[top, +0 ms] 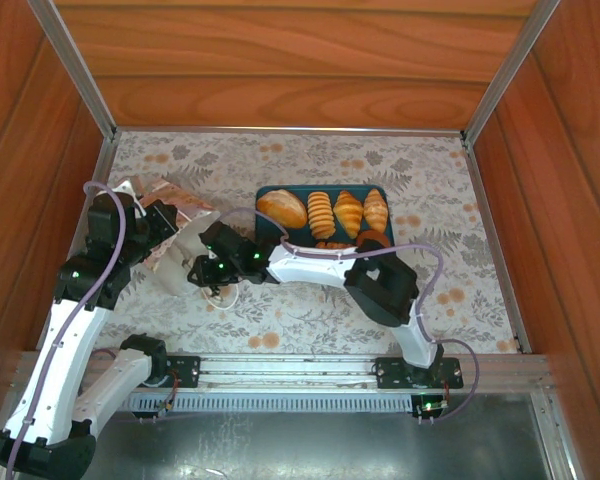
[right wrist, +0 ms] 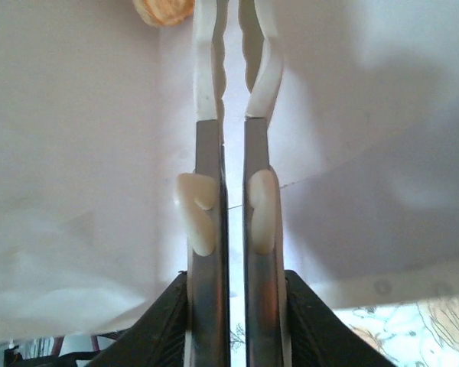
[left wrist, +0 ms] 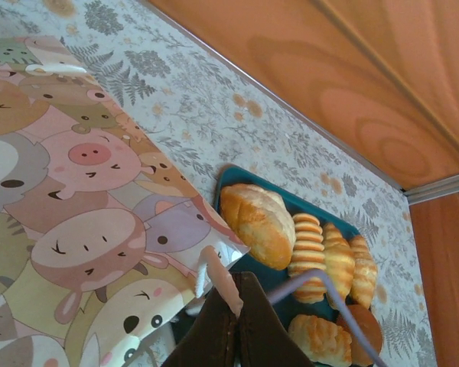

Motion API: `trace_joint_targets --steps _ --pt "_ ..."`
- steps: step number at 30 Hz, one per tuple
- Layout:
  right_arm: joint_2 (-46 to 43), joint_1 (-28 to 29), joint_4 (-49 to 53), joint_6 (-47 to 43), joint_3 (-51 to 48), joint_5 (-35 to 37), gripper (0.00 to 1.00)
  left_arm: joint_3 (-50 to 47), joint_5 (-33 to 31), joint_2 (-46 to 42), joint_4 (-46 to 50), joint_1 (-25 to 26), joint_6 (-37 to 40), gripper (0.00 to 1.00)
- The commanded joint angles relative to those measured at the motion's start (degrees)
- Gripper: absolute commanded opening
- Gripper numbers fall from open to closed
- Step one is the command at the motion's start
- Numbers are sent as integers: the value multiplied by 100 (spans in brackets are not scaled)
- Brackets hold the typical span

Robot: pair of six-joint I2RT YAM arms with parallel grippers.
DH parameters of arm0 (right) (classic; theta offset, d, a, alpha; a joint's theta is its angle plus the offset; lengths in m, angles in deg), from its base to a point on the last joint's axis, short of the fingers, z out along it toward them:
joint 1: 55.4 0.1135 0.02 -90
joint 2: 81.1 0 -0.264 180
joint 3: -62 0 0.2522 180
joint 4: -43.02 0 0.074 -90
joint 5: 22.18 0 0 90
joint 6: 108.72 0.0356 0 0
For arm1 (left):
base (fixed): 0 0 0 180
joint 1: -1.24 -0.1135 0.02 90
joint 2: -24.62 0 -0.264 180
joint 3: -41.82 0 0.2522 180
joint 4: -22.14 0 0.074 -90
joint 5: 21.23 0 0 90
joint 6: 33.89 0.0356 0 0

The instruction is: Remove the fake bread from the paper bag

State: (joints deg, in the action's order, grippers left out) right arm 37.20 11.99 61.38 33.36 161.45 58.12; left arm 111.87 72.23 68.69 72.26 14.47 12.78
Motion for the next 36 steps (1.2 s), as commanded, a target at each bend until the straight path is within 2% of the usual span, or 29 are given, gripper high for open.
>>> trace_joint_targets --steps 1,11,17,22,30,33,36 --pt "-314 -38 7 -265 -158 253 35 104 -27 -74 108 -21 55 0" --pt "164 52 -105 -354 415 -338 41 201 717 -105 -74 -23 31 0" --pt "238 70 -184 -321 579 -437 44 234 761 -250 -107 -22 130 0" --pt "107 130 -189 -329 553 -245 46 294 957 -202 -111 -25 111 0" --pt "379 133 -306 -153 752 -283 52 250 1147 -148 -112 -22 -5 0" --pt "485 121 -317 -186 908 -368 56 243 1189 -118 -120 -24 -4 0" --pt "702 118 -319 -189 1154 -603 56 283 1279 -91 -120 -17 25 0"
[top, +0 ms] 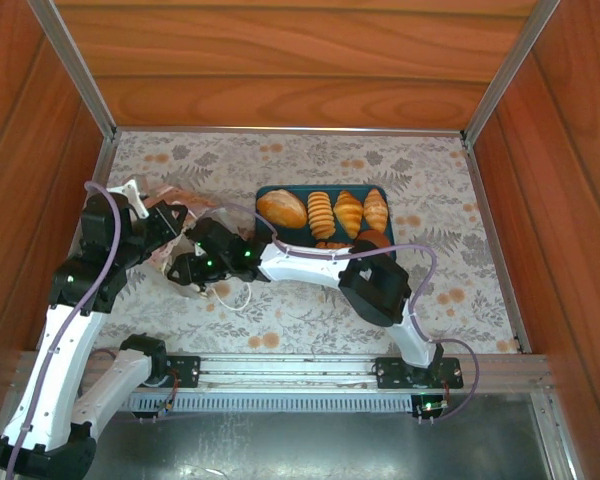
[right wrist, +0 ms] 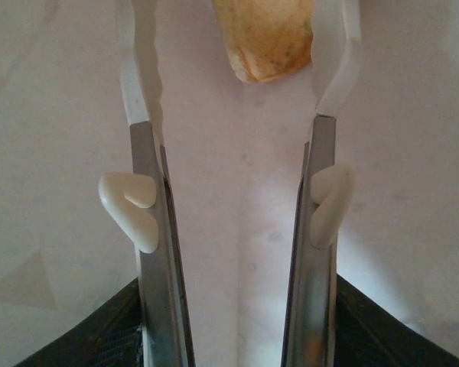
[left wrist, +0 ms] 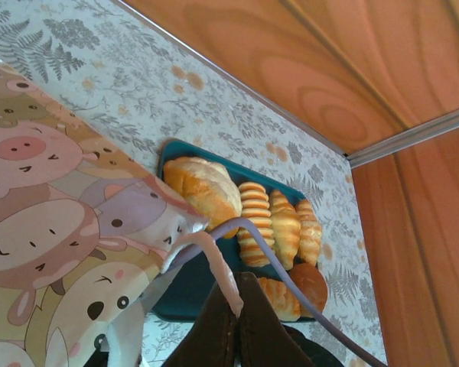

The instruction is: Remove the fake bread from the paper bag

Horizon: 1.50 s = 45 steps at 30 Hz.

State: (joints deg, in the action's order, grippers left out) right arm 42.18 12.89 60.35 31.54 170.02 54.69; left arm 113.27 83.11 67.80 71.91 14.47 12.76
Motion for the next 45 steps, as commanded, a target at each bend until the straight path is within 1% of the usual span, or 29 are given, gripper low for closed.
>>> trace_joint_targets --steps 1,7,10,12,16,22,25,29,32,36,45 --pt "306 32 -147 -7 428 -354 57 141 199 4 -85 -14 30 0" --pt "746 29 115 86 879 -640 59 170 296 102 -120 -11 77 0" --pt "803 27 192 139 924 -634 58 179 287 99 -147 -6 73 0" --pt "778 31 233 142 902 -560 57 149 262 94 -219 -11 62 0" --pt "701 27 369 197 789 -274 51 173 312 220 -353 -8 55 0" --pt "594 18 392 278 744 -78 47 139 244 403 -479 -5 28 0" --pt "479 18 192 414 507 -41 45 73 303 439 -498 21 -114 0" --pt "394 9 43 466 265 16 44 -46 155 375 -538 30 -158 0" --pt "338 14 -89 513 106 11 43 -66 217 394 -574 37 -199 0" --pt "254 9 -5 419 131 57 40 -105 145 371 -586 39 -179 0" --pt "-24 9 202 294 -26 403 40 -102 97 464 -595 39 -71 0"
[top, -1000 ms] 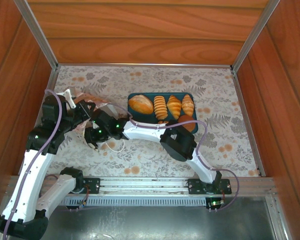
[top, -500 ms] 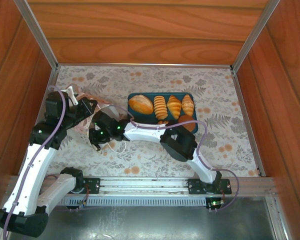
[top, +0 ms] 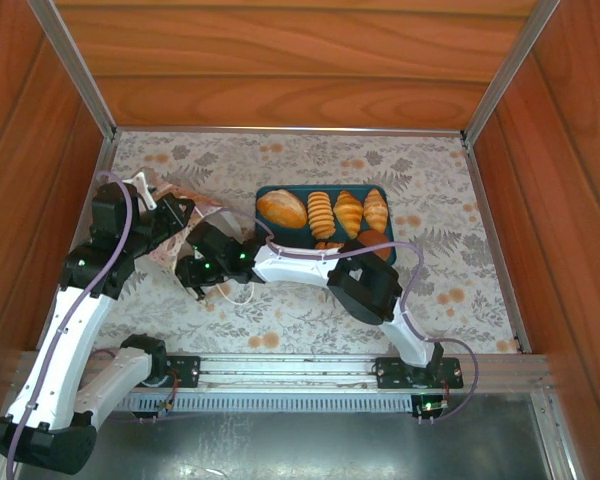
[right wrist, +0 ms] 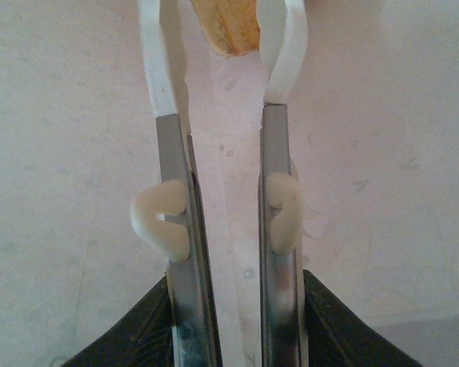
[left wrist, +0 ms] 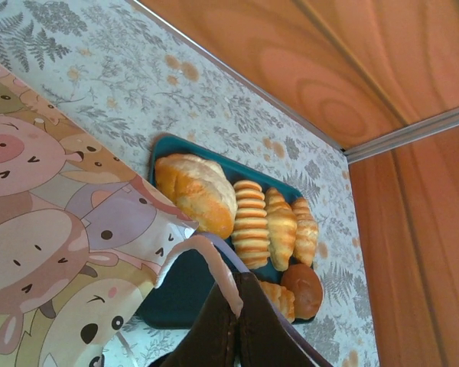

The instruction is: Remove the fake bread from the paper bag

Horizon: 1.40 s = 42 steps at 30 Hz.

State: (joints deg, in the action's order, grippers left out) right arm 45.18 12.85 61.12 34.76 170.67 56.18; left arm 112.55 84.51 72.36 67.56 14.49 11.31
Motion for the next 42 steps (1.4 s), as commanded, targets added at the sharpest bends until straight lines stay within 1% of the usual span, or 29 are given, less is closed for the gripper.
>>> trace_joint_targets --steps 1,7,11,18,21,27,31,34,37,42 --pt "-355 13 173 -55 -92 309 40 -28 -69 -11 -158 37 84 0" --pt "-653 13 278 -135 -294 615 40 -166 -92 -152 -160 37 109 0" --pt "-796 26 352 -205 -384 646 40 -250 -249 -234 -156 36 132 0" --pt "-989 39 278 -232 -760 611 40 -294 -117 -245 -160 28 259 0" --pt "-1170 49 45 -206 -1128 683 40 -402 -29 -371 -117 31 273 0" --pt "-1618 69 -333 -245 -1799 830 40 -681 -433 -780 -90 32 207 0" --pt "-1831 99 -190 -330 -1994 902 40 -615 -525 -660 -57 28 243 0" --pt "-1959 166 -351 -433 -2128 833 40 -569 -441 -522 -27 32 232 0" --pt "-2084 222 -320 -409 -2194 821 40 -593 -506 -503 -28 28 137 0" --pt "-2084 241 -106 -509 -2163 952 46 -616 -504 -586 -19 29 81 0"
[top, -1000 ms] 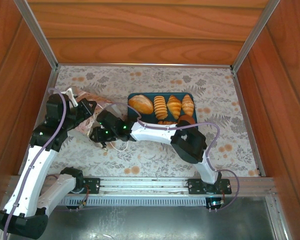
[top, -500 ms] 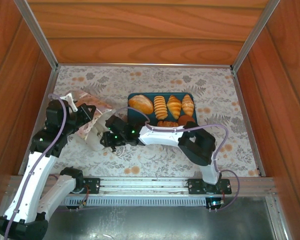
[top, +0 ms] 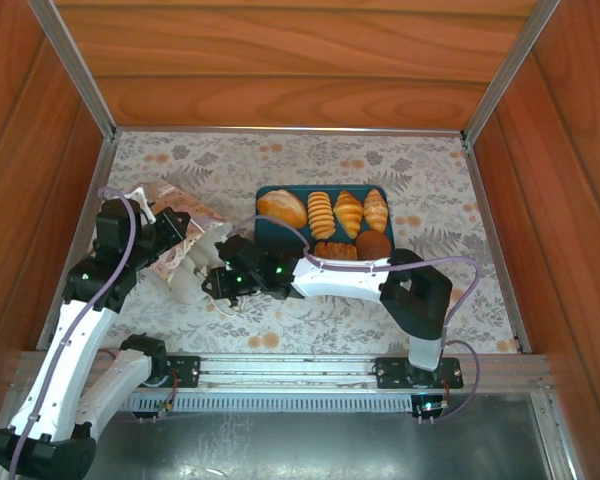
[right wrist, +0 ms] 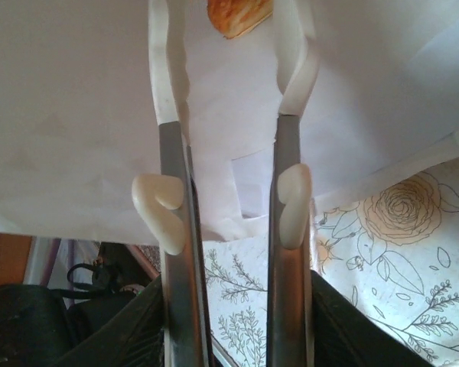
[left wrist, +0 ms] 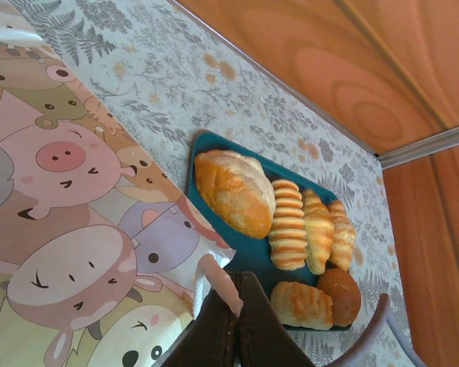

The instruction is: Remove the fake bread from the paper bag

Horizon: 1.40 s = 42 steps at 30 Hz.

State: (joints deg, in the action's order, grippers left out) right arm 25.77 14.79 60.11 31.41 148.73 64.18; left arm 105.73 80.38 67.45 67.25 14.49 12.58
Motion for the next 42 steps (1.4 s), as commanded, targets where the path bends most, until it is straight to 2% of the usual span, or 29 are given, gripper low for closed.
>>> trace_joint_targets --steps 1,5,8,12,18,23,28,31,35,38,42 --pt "-90 47 142 -260 134 253 47 59 -82 -120 11 34 -53 0" --pt "235 73 1221 -635 911 793 54 66 34 -186 12 32 -45 0" --pt "329 73 1349 -532 1063 1185 55 63 152 -198 7 32 -52 0" --pt "581 66 1366 -511 1345 1223 55 61 318 -235 5 37 -53 0" --pt "1219 77 1232 -596 1970 820 54 11 400 -413 -15 37 -45 0" --pt "1477 82 1496 -730 2302 1167 52 -96 510 -522 -24 37 -29 0" --pt "1489 65 1627 -738 2398 1478 59 -72 622 -557 -24 37 3 0" --pt "1719 34 1674 -688 2681 1244 60 -54 659 -576 -24 37 -9 0" --pt "2162 21 1896 -515 3176 922 57 -57 750 -548 -33 41 -22 0" --pt "2208 21 1733 -493 3134 782 50 -97 698 -570 -24 37 -27 0" --pt "1911 21 1703 -528 2915 983 38 -141 526 -605 -24 36 -43 0"
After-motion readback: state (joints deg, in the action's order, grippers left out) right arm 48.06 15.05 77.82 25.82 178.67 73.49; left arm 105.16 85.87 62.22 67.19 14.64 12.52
